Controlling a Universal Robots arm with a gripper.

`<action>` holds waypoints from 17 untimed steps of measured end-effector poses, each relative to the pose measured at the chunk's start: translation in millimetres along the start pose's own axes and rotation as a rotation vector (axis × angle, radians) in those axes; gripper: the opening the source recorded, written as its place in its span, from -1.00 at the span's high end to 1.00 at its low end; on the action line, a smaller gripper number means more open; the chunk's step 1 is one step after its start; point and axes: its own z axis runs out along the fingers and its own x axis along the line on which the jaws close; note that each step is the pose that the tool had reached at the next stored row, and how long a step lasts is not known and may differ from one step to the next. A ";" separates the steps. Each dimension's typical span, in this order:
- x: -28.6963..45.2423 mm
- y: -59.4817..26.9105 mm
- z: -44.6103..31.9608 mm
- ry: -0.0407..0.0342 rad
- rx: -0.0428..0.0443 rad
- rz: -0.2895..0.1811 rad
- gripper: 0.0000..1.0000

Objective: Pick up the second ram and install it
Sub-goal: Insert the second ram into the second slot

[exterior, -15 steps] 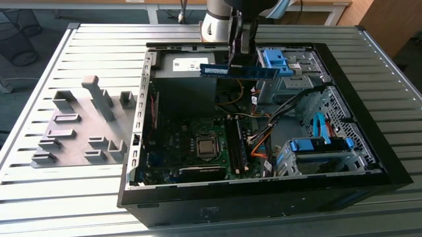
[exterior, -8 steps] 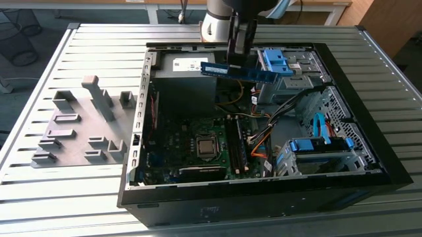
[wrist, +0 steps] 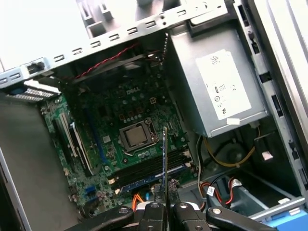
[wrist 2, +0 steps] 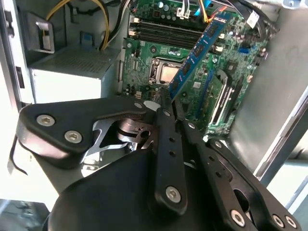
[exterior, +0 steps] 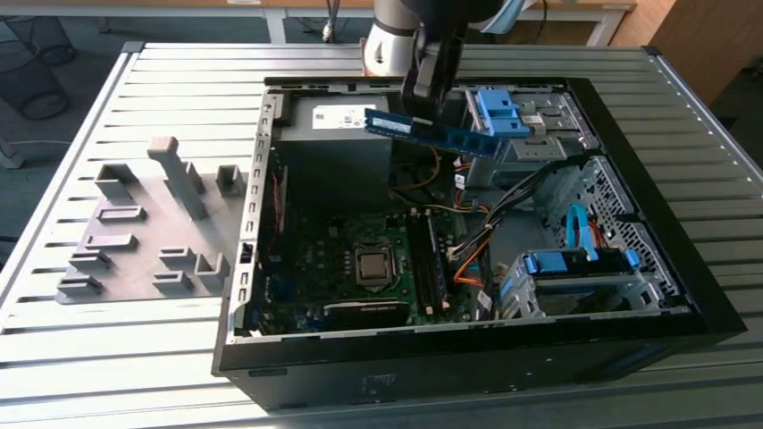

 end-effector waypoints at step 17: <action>0.0 0.0 2.6 -0.0019 0.0039 0.253 0.72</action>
